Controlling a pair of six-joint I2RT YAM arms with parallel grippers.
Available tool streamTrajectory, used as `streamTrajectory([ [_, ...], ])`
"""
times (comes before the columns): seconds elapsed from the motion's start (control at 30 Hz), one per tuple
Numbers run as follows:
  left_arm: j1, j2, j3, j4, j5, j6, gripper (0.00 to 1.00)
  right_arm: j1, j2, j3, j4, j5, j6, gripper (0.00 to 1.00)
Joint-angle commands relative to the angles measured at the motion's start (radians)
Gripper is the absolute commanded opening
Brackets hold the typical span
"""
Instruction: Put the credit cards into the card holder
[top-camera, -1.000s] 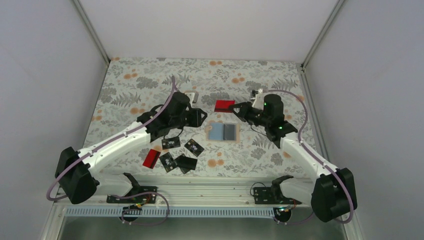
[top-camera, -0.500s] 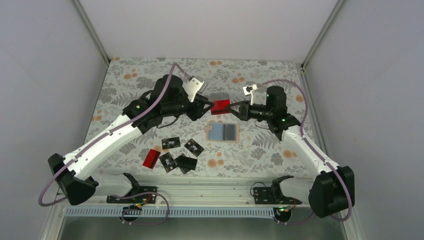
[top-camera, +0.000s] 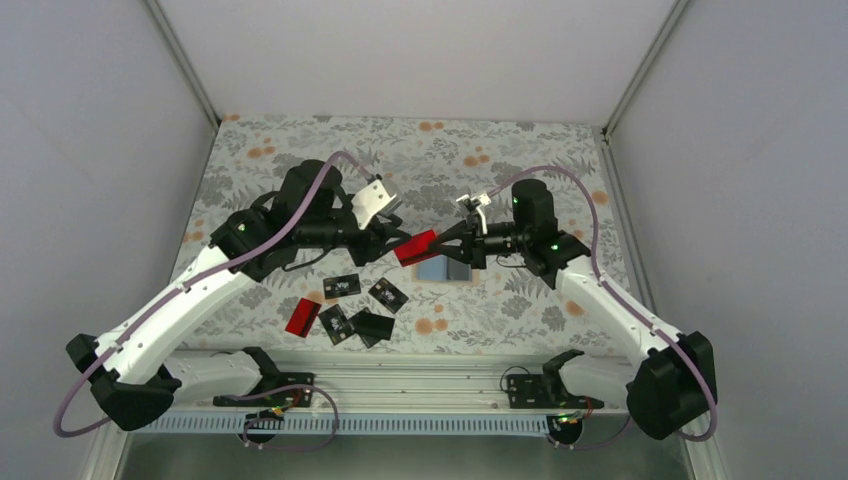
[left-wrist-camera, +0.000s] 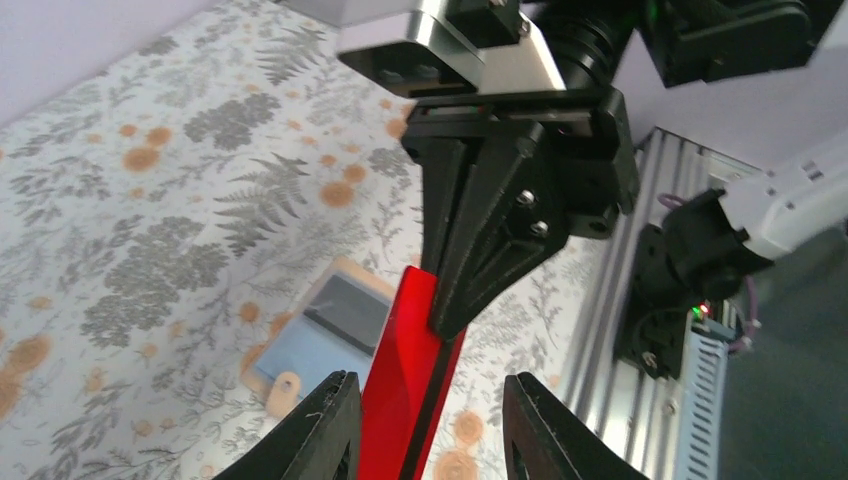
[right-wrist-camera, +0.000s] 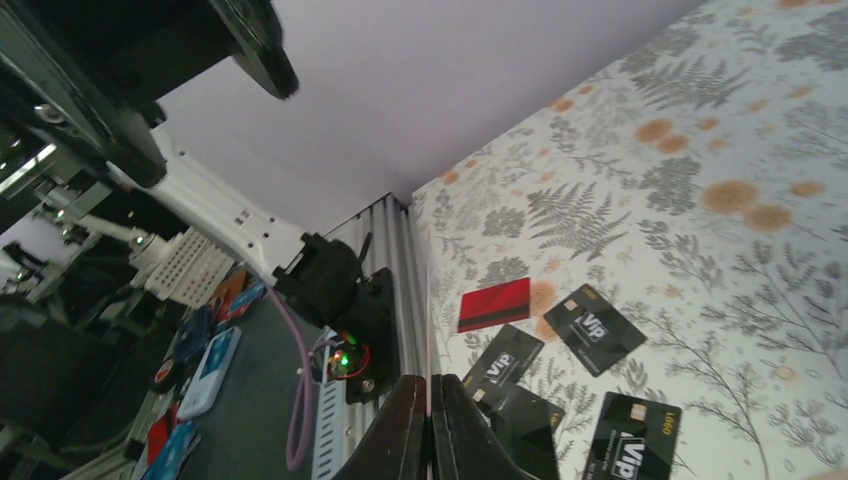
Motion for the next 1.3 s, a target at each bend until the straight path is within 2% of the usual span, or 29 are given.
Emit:
streamTrajectory([
  [0.0, -0.002, -0.025, -0.027, -0.059, 0.120, 0.072, 0.36, 0.040, -0.027, 0.047, -0.034, -0.062, -0.090, 0.04],
  [0.33, -0.001, -0.019, -0.058, -0.054, 0.216, 0.107, 0.34, 0.072, -0.044, 0.060, -0.054, -0.142, -0.126, 0.04],
  [0.6, -0.001, 0.007, -0.058, -0.059, 0.254, 0.115, 0.28, 0.091, -0.052, 0.068, -0.065, -0.201, -0.145, 0.04],
  [0.73, -0.001, 0.019, -0.056, -0.053, 0.264, 0.107, 0.19, 0.099, -0.050, 0.070, -0.071, -0.212, -0.152, 0.04],
  [0.87, -0.001, 0.021, -0.067, -0.041, 0.289, 0.100, 0.05, 0.104, -0.049, 0.075, -0.079, -0.207, -0.157, 0.04],
  [0.97, -0.003, 0.020, -0.079, -0.030, 0.302, 0.089, 0.02, 0.105, -0.052, 0.078, -0.086, -0.196, -0.153, 0.05],
  [1.07, -0.003, 0.006, -0.097, -0.003, 0.313, 0.073, 0.03, 0.105, -0.052, 0.077, -0.078, -0.182, -0.126, 0.13],
  [1.17, -0.001, -0.024, -0.115, 0.052, 0.302, 0.043, 0.02, 0.104, -0.072, 0.069, -0.047, -0.105, -0.081, 0.41],
  [1.23, -0.001, -0.048, -0.120, 0.112, 0.268, 0.006, 0.02, 0.098, -0.095, 0.062, -0.024, -0.026, -0.040, 0.67],
  [1.27, -0.001, -0.057, -0.120, 0.137, 0.258, -0.014, 0.02, 0.092, -0.104, 0.059, -0.011, 0.016, -0.011, 0.73],
])
